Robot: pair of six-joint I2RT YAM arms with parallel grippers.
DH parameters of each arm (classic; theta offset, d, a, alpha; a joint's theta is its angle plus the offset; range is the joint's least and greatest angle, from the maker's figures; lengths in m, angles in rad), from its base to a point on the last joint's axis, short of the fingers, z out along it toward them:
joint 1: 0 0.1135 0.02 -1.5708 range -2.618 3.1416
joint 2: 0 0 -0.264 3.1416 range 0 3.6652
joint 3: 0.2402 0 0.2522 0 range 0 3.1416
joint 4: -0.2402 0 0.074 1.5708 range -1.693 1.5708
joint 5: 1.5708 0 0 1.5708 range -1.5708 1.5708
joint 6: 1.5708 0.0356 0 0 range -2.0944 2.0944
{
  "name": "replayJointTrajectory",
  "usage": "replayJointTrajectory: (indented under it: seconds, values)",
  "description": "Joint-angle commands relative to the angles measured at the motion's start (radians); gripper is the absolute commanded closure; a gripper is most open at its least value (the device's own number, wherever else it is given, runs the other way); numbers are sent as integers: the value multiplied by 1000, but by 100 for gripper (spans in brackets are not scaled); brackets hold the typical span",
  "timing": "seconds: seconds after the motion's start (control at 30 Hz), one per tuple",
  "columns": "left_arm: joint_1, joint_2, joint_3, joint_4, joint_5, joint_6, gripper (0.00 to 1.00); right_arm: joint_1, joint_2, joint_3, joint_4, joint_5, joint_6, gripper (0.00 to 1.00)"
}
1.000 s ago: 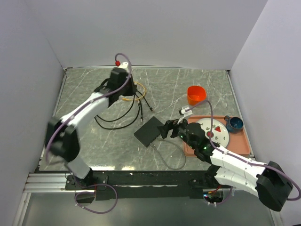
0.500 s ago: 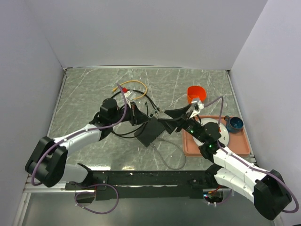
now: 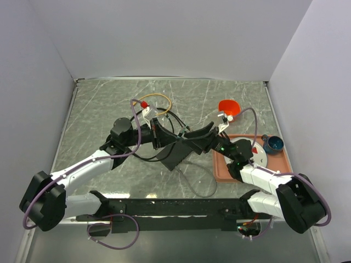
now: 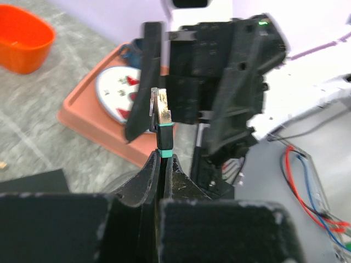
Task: Insert the plug into the switch port
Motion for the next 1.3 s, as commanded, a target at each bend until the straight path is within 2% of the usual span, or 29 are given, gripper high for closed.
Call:
replayJointTrajectory:
  seconds: [0.0, 0.13, 0.3, 0.37, 0.7, 0.83, 0.97, 1.1, 1.2, 1.27]
  values:
    - [-35, -61, 25, -101, -168, 74, 99, -9, -33, -6, 158, -39, 30, 29]
    - [-80, -103, 36, -206, -383, 115, 99, -9, -88, -9, 38, 14, -6, 29]
    - [-227, -132, 66, -321, -761, 178, 99, -9, -121, -2, -63, 64, -29, 29]
    - [-258, -123, 75, -333, -802, 209, 99, -9, -107, 6, -74, 63, -28, 29]
    - [-281, -170, 36, -237, -675, 208, 99, -9, -81, 0, -17, 47, -23, 29]
    - [-240, -209, 13, -198, -526, 195, 99, -9, -64, 15, 45, -69, -39, 28]
    - [-149, -264, -43, -65, -344, 100, 99, -9, 29, 44, 179, -199, 18, 28]
    - [-101, -261, -50, 6, -230, 11, 99, -1, 125, 92, 407, -275, 127, 28]
    - [-100, -230, -52, 76, -182, -33, 99, 48, 160, 147, 429, -313, 150, 28]
    - [-100, -204, -50, 125, -152, -59, 99, 80, 143, 163, 379, -299, 107, 28]
